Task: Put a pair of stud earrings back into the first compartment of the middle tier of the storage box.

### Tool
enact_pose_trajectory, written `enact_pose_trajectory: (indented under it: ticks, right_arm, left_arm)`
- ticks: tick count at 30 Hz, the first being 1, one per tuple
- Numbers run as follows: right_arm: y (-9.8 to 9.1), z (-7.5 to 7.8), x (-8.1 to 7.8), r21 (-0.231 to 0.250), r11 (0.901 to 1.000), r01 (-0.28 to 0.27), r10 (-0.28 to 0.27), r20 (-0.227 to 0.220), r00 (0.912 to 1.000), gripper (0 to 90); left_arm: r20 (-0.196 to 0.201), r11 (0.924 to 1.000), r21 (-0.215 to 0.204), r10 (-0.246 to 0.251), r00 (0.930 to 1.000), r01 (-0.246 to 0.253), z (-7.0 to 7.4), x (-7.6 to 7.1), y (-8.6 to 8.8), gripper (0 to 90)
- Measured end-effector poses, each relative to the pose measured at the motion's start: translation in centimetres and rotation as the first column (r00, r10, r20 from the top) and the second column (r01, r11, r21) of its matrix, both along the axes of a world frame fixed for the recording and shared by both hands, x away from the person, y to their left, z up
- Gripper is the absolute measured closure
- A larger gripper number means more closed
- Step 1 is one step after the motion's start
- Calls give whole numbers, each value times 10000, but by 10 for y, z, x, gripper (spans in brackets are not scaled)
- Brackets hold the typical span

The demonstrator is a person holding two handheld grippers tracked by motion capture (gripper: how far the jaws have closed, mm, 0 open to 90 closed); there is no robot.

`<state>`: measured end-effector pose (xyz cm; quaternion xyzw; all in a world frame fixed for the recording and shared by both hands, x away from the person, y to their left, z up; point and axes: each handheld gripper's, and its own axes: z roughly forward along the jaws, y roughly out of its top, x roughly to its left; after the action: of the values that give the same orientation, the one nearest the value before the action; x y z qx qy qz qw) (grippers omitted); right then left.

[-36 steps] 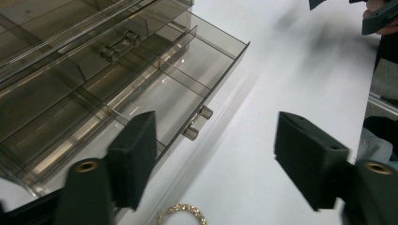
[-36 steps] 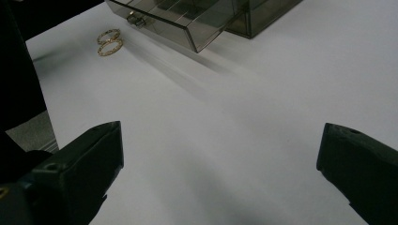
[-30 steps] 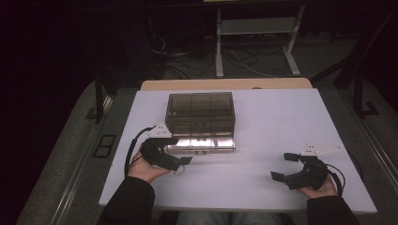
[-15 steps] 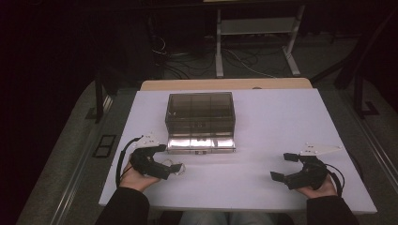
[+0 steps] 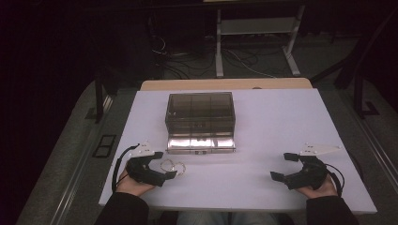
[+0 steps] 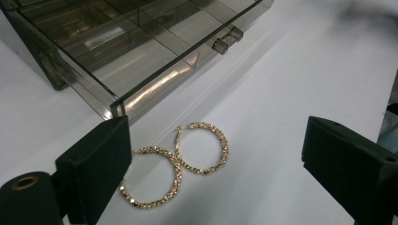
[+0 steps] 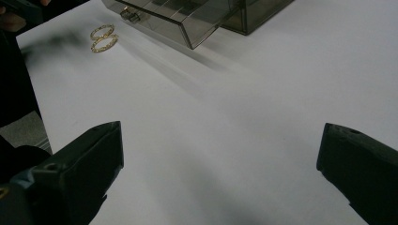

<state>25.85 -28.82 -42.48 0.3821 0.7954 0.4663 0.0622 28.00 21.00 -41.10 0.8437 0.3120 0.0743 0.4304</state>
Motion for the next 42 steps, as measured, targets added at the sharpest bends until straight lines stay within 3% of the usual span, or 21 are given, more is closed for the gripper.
enact_pose_trajectory:
  ticks: [9,26,33,42]
  right_arm:
    - [0,-1,1,-2,10000,7,-7,-59,10000,3]
    - [0,-1,1,-72,10000,6,-6,-60,10000,3]
    - [1,-1,1,-95,10000,-30,30,-55,10000,3]
    - [2,-1,1,-109,9999,-72,71,-70,10000,3]
  left_arm:
    - [-204,9940,969,-495,9986,512,-10,6,-5,145]
    - [-492,9879,1346,-706,9963,766,-21,10,2,239]
    - [-579,9802,1804,-722,9957,816,-25,11,-1,357]
    - [-704,9782,1851,-826,9941,943,-26,11,-2,566]
